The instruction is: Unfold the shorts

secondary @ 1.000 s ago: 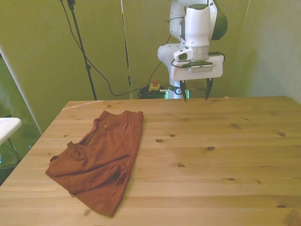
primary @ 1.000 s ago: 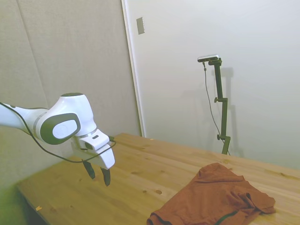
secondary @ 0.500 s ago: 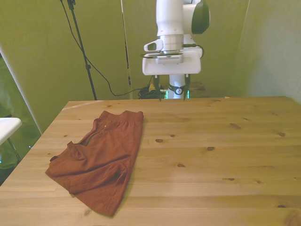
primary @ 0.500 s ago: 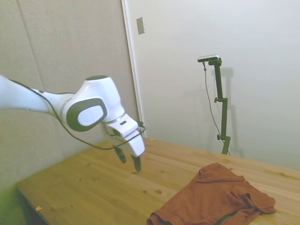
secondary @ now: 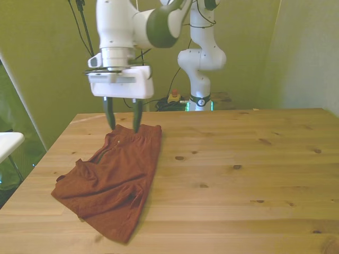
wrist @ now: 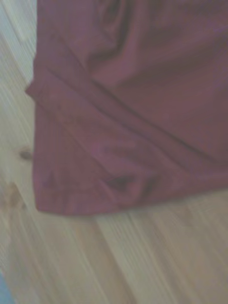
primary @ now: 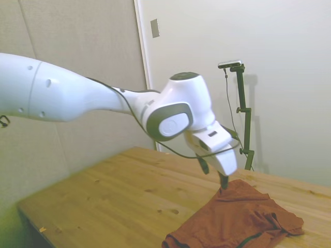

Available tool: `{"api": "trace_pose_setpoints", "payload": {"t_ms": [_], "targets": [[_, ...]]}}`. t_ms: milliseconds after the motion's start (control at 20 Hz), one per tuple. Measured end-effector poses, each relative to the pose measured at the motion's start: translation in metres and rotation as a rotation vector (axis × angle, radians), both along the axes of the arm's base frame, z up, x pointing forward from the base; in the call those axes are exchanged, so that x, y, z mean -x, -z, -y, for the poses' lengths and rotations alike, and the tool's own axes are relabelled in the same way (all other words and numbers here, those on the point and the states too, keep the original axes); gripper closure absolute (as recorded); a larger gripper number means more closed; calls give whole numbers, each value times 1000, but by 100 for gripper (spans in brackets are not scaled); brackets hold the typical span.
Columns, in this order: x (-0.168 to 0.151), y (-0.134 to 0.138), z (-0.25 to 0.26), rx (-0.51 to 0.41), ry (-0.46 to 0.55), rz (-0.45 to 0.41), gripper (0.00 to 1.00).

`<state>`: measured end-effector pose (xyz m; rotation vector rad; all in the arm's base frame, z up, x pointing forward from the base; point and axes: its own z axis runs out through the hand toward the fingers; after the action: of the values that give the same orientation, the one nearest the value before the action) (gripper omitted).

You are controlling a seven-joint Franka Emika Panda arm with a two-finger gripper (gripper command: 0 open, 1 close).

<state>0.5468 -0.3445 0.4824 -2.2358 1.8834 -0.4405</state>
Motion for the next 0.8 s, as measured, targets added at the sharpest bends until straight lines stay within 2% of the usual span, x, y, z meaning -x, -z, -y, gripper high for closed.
{"api": "trace_pose_setpoints", "payload": {"t_ms": [350, 750, 800], "targets": [[-11, 56, 118, -64, 171, -14, 0], [-41, 100, 147, -112, 223, -1, 0], [-45, 102, 146, -116, 220, 2, 100]]}}
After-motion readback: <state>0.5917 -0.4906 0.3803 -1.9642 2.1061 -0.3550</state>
